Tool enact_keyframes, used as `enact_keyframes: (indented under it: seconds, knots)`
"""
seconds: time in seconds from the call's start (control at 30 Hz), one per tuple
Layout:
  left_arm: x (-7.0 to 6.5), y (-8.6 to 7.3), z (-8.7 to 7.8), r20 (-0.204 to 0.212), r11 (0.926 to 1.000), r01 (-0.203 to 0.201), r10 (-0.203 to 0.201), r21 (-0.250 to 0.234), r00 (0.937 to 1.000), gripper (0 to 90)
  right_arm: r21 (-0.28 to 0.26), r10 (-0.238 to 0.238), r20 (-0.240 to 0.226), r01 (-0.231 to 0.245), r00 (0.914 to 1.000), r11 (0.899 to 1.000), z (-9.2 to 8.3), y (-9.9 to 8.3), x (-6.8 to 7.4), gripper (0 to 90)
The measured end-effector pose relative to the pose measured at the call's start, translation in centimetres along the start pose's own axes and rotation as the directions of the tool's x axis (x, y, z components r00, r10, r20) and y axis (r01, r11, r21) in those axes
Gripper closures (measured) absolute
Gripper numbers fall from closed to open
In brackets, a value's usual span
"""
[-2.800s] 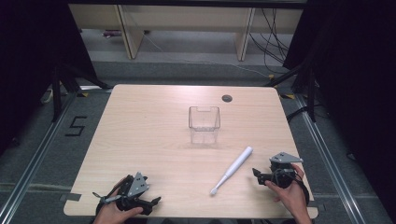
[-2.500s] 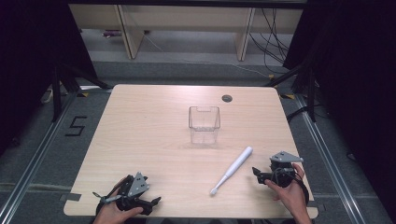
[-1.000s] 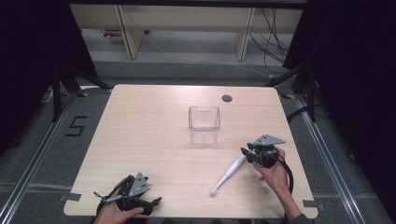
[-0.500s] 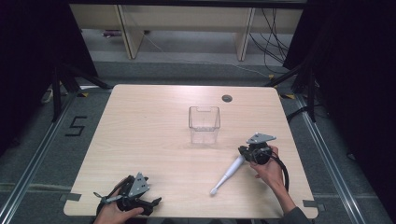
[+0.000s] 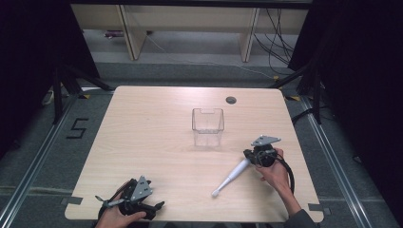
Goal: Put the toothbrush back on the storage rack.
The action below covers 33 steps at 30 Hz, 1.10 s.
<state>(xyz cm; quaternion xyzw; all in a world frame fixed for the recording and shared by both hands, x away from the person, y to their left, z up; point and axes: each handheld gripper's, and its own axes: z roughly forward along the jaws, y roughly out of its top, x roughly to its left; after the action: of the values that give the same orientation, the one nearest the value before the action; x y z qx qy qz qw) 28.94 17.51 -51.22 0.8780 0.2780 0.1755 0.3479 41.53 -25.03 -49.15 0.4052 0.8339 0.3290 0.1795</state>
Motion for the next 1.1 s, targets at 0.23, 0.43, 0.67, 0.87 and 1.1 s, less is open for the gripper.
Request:
enact_keyframes:
  seconds: [0.23,0.43,0.67,0.87,1.1]
  knots:
    - [0.0,0.0,0.0,-0.001,0.9999,0.010,-0.010,-0.004,0.9999,15.2,0.008,-0.053,-0.005,0.053,0.9986,0.999,-0.2,0.0,-0.1,85.1]
    - [0.0,0.1,-0.1,-0.013,1.0000,0.000,0.000,-0.005,0.9999,15.2,0.030,-0.034,-0.015,0.035,0.9993,0.999,-0.4,-0.3,0.2,85.0]
    - [0.0,0.0,-0.1,-0.007,0.9999,0.003,-0.003,-0.011,1.0000,15.2,0.039,-0.036,-0.018,0.037,0.9992,0.999,-1.1,-0.9,0.5,84.5]
    - [0.0,0.1,-0.1,-0.004,1.0000,0.002,-0.002,-0.008,1.0000,15.2,0.065,-0.015,-0.020,0.017,0.9997,0.998,-1.6,-1.5,0.7,84.1]
    - [0.1,0.0,-0.2,-0.010,1.0000,-0.003,0.003,-0.005,1.0000,15.2,0.072,0.026,-0.016,-0.025,0.9995,0.997,-2.4,-2.2,0.5,83.8]
